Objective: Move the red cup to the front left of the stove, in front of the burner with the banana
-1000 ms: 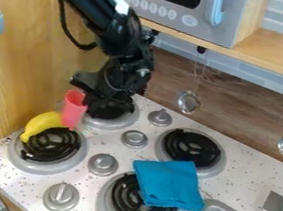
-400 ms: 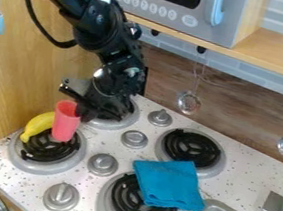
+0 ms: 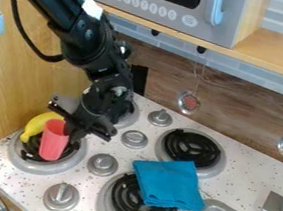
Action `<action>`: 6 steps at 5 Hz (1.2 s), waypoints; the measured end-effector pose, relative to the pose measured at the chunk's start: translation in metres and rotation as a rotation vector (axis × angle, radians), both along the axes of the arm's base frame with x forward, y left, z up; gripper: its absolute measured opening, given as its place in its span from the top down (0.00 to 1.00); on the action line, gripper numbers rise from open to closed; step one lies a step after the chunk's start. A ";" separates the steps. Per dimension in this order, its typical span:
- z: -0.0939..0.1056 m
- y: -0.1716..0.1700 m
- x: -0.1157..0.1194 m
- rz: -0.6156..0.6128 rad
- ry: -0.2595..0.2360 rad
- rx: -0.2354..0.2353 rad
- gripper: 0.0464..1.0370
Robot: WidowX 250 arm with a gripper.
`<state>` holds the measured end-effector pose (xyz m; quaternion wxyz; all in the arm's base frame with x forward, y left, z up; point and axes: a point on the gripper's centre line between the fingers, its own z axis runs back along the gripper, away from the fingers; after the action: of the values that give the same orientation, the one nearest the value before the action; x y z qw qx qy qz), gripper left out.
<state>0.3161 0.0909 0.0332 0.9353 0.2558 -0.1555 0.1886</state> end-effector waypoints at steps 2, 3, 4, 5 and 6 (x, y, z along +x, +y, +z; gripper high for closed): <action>-0.007 -0.002 -0.010 0.002 -0.014 -0.018 0.97; -0.009 0.006 -0.014 0.032 -0.019 -0.032 0.97; -0.012 0.013 -0.017 0.075 -0.045 -0.064 0.97; -0.014 0.017 -0.017 0.125 -0.082 -0.084 0.97; -0.016 0.020 -0.021 0.150 -0.096 -0.074 0.97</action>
<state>0.2951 0.1106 0.0176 0.9188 0.2228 -0.1735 0.2757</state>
